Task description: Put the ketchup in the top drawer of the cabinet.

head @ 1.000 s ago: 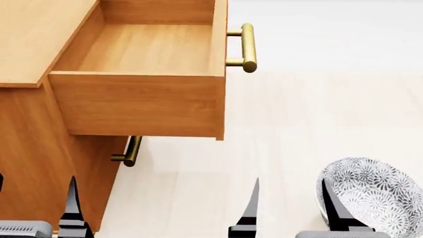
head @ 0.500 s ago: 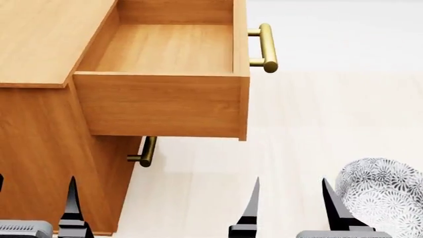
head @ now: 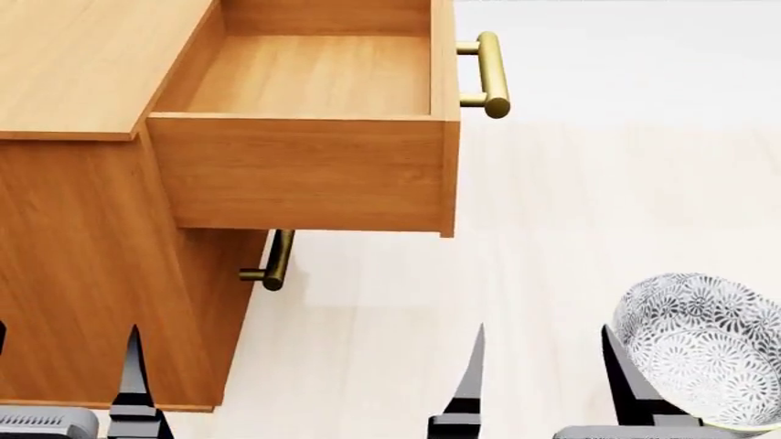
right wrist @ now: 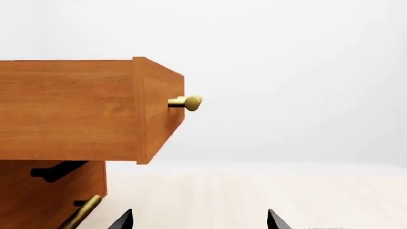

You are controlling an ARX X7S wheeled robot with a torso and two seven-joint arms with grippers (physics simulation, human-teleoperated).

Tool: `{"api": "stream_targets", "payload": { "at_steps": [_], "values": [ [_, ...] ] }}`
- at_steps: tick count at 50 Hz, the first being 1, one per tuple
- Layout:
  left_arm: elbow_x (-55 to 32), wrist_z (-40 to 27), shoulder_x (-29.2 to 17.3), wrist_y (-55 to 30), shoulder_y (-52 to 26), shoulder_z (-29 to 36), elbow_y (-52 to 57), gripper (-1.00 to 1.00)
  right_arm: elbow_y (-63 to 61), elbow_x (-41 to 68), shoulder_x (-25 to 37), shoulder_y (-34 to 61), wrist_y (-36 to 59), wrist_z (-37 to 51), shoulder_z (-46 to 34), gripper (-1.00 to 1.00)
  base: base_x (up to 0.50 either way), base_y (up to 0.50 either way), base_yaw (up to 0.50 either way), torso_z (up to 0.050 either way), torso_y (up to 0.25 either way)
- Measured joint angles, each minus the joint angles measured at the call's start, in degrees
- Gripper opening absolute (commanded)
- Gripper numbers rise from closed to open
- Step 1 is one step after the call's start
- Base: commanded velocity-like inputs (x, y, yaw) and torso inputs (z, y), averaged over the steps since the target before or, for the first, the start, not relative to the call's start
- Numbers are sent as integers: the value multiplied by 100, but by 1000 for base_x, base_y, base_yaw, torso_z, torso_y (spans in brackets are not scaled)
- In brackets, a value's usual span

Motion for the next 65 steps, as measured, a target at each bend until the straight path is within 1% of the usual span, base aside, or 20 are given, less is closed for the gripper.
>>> {"api": "stream_targets", "payload": {
  "at_steps": [16,32,48,56,65],
  "values": [
    [7,-72,-45,10,8,48,6,100,4,109,473,-211,-125,-86,413,100,0,0,0,0,0],
    [16,-132,-67,-12,-62,116,-47,100,347,427,933,-270,-301,-266,1060,100,0,0,0,0,0],
    [17,-196,-87,-56,-108,183,-37,100,723,781,1269,-236,-425,-464,1610,100,0,0,0,0,0],
    [26,-240,-92,-88,-125,218,-26,100,1045,980,1464,-155,-547,-787,1750,100,0,0,0,0,0],
    [50,-299,-97,-130,-137,262,-1,100,1405,1312,1684,-139,-765,-1368,1871,100,0,0,0,0,0]
  ]
}}
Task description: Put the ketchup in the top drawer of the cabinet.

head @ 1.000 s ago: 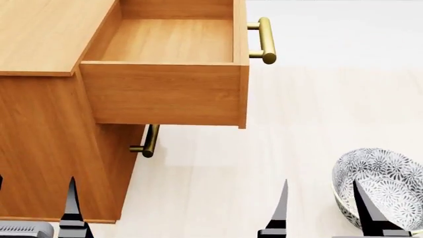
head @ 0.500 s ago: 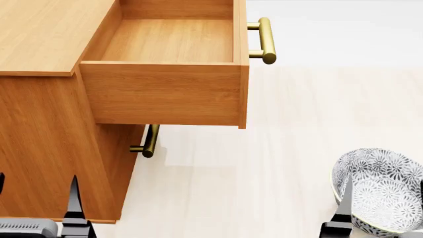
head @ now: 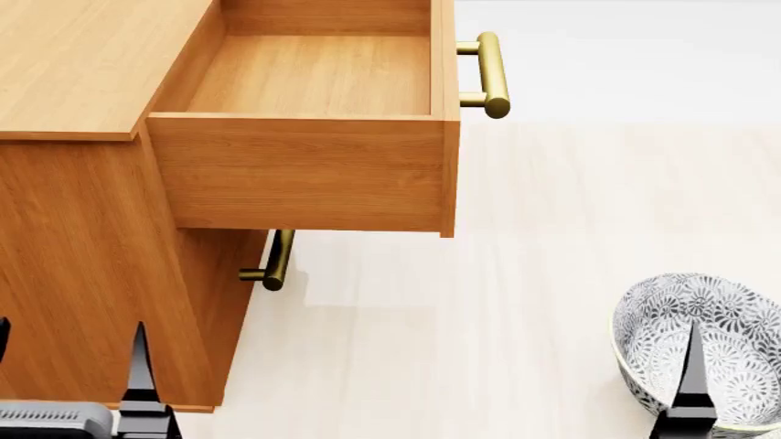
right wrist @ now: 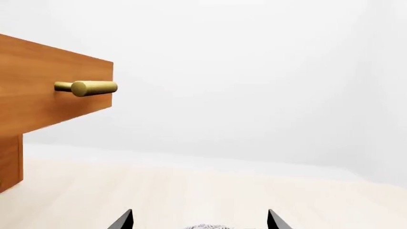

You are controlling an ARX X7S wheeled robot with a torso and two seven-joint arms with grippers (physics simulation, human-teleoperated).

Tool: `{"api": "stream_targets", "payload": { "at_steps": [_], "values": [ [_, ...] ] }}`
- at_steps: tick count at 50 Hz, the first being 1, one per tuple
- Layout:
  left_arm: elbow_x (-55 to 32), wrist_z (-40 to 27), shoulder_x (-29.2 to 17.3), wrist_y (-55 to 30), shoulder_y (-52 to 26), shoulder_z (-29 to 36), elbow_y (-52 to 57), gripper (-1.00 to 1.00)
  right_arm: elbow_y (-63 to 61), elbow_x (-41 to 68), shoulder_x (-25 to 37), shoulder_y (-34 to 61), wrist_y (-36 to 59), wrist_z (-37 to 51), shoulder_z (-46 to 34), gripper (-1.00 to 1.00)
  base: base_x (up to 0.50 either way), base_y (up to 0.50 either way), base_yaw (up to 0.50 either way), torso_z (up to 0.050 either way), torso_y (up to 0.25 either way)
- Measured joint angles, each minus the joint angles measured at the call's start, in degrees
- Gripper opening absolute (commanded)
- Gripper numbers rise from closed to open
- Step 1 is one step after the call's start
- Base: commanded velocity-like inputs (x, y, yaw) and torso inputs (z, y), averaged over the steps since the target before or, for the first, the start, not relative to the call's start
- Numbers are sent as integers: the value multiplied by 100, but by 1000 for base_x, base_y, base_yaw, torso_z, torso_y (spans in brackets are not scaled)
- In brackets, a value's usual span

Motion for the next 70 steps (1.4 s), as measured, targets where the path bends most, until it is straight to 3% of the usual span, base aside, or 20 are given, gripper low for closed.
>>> {"api": "stream_targets", "payload": {
  "at_steps": [12,27,44,70],
  "values": [
    [46,-82,-8,-52,-1,71,44,100,275,436,249,-201,-270,-682,231,100,0,0,0,0,0],
    [57,-147,-29,-73,-21,119,36,100,-150,979,380,-1311,-497,-1033,987,100,0,0,0,0,0],
    [23,-194,-60,-17,-40,120,-60,100,-323,1200,-62,-2408,-1064,-1256,1758,100,0,0,0,0,0],
    [-78,-238,-111,79,-29,89,-147,100,385,995,-739,-2662,-1794,-1583,1897,100,0,0,0,0,0]
  ]
}}
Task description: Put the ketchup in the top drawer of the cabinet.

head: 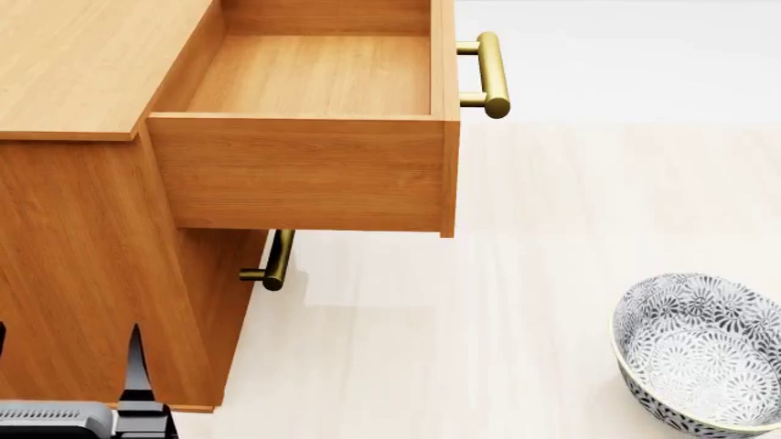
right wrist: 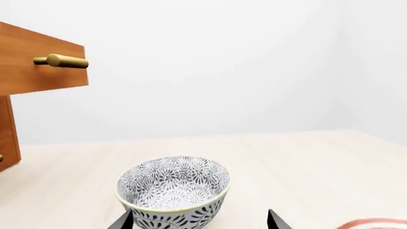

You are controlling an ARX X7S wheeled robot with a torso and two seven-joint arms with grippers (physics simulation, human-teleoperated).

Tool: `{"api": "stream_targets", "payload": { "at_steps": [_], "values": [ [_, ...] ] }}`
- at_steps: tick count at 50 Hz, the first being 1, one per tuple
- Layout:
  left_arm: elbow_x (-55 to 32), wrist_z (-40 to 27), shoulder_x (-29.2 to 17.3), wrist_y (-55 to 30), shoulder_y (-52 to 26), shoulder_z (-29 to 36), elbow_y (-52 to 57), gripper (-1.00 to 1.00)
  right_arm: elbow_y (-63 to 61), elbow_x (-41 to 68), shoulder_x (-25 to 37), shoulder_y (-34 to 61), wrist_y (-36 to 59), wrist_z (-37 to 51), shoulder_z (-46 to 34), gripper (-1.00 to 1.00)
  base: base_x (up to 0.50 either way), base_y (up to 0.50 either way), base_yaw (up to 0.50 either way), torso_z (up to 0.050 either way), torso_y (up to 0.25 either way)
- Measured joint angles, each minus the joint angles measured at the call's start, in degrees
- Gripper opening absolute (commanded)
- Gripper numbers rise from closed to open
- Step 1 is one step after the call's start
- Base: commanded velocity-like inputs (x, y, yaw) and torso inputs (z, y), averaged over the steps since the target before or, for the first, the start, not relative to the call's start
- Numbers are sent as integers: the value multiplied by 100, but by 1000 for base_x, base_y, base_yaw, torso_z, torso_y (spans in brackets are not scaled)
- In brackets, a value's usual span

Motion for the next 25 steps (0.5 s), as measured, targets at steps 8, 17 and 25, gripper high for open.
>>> {"api": "stream_targets", "payload": {
  "at_steps": [8,17,25],
  "values": [
    [-27,-11,-13,29,-4,-1,-30,100,219,-69,-105,73,-111,-66,-54,100,0,0,0,0,0],
    [-62,-24,-26,69,-6,-11,-72,100,403,-167,-180,159,-174,-88,-127,100,0,0,0,0,0],
    [-90,-38,-38,97,-9,-19,-108,100,478,-236,-212,207,-177,-71,-179,100,0,0,0,0,0]
  ]
}}
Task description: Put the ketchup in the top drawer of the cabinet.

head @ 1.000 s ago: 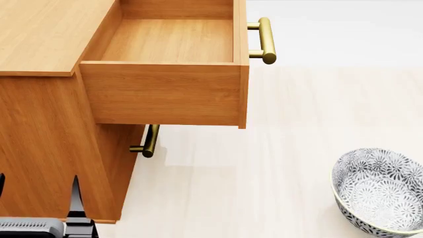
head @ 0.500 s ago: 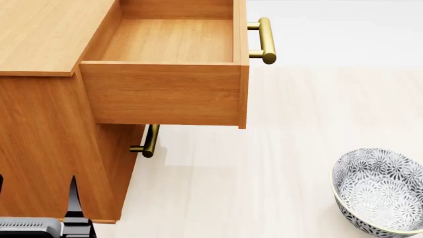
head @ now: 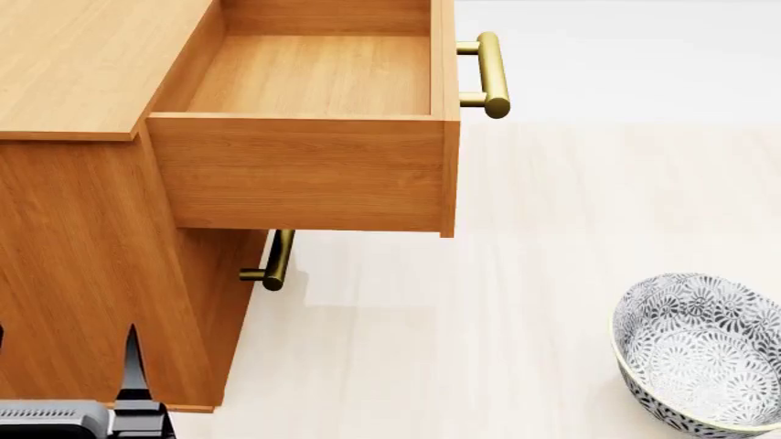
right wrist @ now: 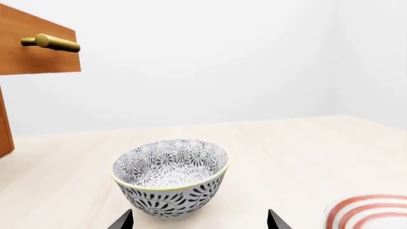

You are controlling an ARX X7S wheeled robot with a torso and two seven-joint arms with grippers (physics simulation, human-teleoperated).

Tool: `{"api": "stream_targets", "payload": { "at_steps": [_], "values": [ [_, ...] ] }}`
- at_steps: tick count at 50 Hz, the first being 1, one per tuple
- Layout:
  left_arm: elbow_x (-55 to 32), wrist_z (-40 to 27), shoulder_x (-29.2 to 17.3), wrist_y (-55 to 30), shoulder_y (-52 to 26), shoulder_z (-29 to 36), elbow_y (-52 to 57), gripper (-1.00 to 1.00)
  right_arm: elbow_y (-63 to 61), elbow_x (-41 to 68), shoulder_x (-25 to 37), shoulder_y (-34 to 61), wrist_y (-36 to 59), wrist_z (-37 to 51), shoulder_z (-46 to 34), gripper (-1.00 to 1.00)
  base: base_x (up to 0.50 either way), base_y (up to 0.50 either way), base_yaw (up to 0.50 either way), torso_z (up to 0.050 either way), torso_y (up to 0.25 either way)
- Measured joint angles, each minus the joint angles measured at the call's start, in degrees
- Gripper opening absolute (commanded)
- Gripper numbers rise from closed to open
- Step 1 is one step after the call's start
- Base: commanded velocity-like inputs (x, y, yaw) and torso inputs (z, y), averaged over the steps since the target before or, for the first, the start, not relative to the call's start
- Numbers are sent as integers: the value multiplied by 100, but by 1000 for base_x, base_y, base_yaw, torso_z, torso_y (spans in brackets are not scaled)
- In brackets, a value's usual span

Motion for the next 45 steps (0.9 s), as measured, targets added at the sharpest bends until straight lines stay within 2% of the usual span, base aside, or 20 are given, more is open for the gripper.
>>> {"api": "stream_targets", "payload": {
  "at_steps": [45],
  "values": [
    [-115,-67,-50,147,-18,15,-179,100,58,-59,-95,-58,-108,33,51,100,0,0,0,0,0]
  ]
}}
